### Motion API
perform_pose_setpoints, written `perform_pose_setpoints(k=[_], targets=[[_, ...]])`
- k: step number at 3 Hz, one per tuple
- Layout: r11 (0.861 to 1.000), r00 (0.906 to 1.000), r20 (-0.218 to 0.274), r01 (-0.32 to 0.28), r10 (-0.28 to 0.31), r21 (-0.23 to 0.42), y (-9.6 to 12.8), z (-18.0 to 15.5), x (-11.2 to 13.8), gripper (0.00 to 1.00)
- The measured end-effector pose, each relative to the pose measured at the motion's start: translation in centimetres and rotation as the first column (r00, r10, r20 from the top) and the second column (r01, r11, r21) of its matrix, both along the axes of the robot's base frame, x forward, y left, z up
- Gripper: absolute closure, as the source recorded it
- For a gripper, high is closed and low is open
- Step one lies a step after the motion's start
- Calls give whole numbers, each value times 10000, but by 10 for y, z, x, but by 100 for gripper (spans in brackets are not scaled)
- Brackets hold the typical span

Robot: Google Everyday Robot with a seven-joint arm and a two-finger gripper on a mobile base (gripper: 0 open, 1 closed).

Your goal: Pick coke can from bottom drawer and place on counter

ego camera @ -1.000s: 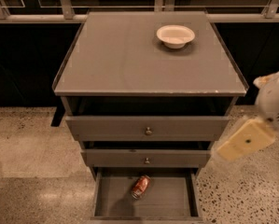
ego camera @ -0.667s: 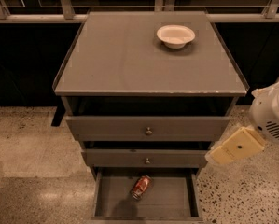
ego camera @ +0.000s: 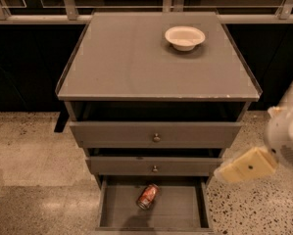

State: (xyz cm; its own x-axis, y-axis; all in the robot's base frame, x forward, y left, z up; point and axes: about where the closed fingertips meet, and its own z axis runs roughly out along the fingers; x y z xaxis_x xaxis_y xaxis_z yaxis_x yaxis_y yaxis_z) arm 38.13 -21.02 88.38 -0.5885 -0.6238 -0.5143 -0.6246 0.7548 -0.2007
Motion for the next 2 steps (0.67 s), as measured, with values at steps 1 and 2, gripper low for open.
perform_pose_setpoints(k=[1,2], targets=[[9832,9941,-218,1083,-1063,1469,3,-65,-23,0],[9579,9824,-870,1811,-1655,2228,28,-141,-39,0]])
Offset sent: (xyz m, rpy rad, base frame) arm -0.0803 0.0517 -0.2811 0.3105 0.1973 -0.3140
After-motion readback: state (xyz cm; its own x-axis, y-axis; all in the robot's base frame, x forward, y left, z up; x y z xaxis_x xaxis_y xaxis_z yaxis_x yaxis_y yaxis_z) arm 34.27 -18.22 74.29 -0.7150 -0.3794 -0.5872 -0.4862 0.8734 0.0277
